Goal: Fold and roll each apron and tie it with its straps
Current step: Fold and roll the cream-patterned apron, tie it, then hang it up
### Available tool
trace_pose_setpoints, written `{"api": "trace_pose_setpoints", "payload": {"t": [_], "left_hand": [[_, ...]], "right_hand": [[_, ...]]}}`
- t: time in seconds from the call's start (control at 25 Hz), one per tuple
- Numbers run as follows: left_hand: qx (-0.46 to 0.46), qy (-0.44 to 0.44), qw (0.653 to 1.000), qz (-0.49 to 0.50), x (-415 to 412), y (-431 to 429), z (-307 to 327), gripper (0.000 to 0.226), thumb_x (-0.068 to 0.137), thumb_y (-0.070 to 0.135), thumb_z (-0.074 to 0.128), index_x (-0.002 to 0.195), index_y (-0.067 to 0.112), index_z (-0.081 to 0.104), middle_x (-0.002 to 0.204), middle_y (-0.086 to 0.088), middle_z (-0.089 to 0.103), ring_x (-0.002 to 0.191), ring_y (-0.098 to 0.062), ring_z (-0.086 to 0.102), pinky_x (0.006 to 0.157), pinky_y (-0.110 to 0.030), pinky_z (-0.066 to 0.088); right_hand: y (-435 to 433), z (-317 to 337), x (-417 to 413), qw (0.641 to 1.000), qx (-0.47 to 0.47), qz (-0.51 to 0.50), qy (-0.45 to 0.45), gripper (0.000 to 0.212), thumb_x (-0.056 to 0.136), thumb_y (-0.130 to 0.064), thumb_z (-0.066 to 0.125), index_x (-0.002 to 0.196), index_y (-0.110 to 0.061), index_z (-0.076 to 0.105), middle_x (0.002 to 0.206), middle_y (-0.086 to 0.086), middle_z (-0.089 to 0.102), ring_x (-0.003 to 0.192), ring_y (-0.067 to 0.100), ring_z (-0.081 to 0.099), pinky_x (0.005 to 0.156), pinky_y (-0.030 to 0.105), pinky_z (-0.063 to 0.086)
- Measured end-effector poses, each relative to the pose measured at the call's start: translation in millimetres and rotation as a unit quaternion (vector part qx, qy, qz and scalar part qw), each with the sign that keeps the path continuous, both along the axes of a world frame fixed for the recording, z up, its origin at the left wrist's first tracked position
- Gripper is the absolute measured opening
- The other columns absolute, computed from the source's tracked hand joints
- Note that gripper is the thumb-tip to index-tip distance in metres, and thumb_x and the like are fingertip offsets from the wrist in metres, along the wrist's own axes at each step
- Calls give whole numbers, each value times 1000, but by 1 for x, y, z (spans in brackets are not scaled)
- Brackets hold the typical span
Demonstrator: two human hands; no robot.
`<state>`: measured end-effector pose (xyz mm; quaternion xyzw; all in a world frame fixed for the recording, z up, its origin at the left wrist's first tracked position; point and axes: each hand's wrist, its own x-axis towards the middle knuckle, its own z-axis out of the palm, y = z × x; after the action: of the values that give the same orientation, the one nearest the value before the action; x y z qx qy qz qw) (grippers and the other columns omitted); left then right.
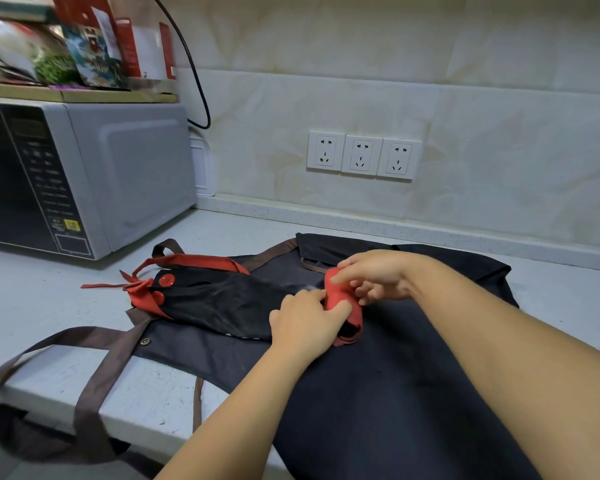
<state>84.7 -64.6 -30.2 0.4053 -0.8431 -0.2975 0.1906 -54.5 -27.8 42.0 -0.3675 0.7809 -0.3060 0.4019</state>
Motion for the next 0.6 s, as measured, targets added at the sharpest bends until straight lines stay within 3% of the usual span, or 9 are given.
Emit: {"api": "trace_pose_setpoints", "payload": {"t": [0.04, 0.16, 0.28, 0.4, 0.48, 0.6], "left_hand": [[22, 18, 1000, -10, 3, -1, -1, 40, 75, 62, 38, 88, 34, 62, 92, 8, 64, 101, -17, 51, 88, -38, 37], [59, 66, 995, -44, 12, -3, -1, 32, 73, 61, 41, 96, 48, 60, 90, 10, 68, 97, -10, 57, 93, -34, 34], [69, 124, 986, -88, 21, -5, -5, 28, 86, 49, 56, 112, 45, 65, 78, 12, 64, 82, -4, 58, 102, -32, 38], [42, 153, 978, -135, 22, -7, -15, 35, 84, 45, 54, 118, 45, 61, 101, 18, 69, 98, -1, 60, 102, -33, 43], [11, 139, 980, -139, 15, -3, -19, 37, 83, 47, 43, 117, 48, 57, 108, 15, 67, 106, -5, 58, 100, -32, 43], [-37, 109, 983, -141, 9, 7, -18, 29, 94, 35, 36, 113, 45, 55, 108, 14, 63, 104, -7, 54, 96, -28, 40]], "right_hand": [[3, 2, -4, 999, -15, -3, -29, 45, 91, -17, 63, 134, -15, 51, 90, 5, 50, 68, 13, 47, 64, 26, 46], [2, -10, -7, 996, -54, -28, 69, 39, 95, -30, 56, 134, -30, 49, 113, -3, 55, 79, 9, 52, 60, 21, 45], [3, -26, -2, 992, -107, -54, -29, 38, 95, -30, 57, 132, -31, 51, 126, 0, 56, 95, 16, 59, 68, 28, 51], [23, -22, -8, 985, -130, -110, -33, 37, 89, -25, 63, 124, -26, 54, 119, 4, 57, 97, 23, 62, 66, 35, 56], [46, -17, -12, 988, -88, -121, -27, 32, 91, -23, 61, 121, -23, 52, 111, 4, 53, 88, 25, 61, 57, 33, 56], [79, -19, -5, 993, -9, -104, -54, 25, 97, -33, 53, 115, -16, 49, 91, 10, 50, 52, 19, 54, 42, 24, 46]]}}
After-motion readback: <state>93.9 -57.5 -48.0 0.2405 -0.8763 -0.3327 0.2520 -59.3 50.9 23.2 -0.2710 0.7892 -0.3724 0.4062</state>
